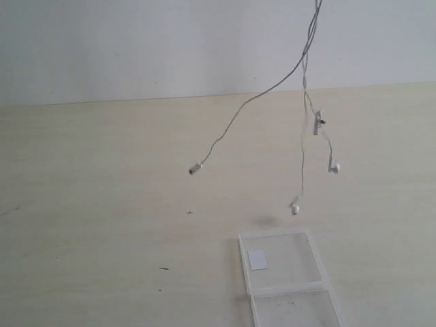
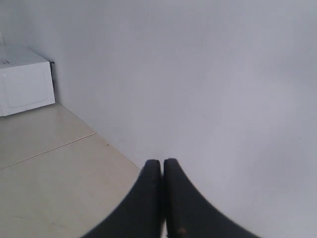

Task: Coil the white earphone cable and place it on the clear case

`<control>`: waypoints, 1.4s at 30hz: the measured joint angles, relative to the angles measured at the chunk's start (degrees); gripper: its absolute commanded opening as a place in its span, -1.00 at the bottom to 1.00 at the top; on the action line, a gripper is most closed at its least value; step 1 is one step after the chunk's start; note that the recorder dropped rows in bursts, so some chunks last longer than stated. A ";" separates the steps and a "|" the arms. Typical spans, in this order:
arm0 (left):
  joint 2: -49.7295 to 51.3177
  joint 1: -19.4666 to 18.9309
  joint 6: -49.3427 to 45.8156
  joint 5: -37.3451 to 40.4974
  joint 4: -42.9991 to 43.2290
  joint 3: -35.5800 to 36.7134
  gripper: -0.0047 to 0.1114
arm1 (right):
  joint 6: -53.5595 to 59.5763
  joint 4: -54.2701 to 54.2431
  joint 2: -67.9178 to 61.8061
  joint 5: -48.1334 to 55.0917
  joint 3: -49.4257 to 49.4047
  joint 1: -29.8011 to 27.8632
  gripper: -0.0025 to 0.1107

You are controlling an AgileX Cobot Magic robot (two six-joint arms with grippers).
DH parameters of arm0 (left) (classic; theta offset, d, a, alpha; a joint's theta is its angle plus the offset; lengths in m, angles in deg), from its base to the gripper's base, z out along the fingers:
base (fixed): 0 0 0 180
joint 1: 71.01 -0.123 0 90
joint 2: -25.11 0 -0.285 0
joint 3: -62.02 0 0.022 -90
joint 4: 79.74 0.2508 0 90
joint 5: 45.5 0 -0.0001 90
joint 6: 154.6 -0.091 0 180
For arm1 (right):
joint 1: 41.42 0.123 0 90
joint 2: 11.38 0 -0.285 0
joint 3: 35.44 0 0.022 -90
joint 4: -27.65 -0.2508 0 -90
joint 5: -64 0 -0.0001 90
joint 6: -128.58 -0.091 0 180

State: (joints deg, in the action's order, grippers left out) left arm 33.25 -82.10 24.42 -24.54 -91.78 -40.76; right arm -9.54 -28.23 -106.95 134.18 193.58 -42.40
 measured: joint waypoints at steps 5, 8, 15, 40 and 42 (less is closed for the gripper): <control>0.00 0.00 0.00 0.00 0.00 0.00 -0.92 | 0.35 -0.51 0.00 0.00 0.00 0.00 -0.96; 0.00 0.00 0.00 0.00 0.00 0.00 -0.92 | 0.50 -0.51 0.00 0.00 0.00 0.00 -0.96; 0.00 0.00 0.00 0.00 0.00 0.00 -0.92 | 0.83 -0.61 0.00 -0.10 0.00 0.00 -0.96; 0.00 0.00 0.00 0.00 0.00 0.00 -0.92 | 3.17 -10.75 1.30 -0.43 0.00 0.00 -0.96; 0.00 0.00 0.00 0.00 0.00 0.00 -0.92 | 3.27 -10.97 1.30 -0.33 0.00 0.00 -0.96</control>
State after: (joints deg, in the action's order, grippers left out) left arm 33.25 -82.10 24.42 -24.54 -91.78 -40.76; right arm -6.28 -39.21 -105.65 133.85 193.58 -42.40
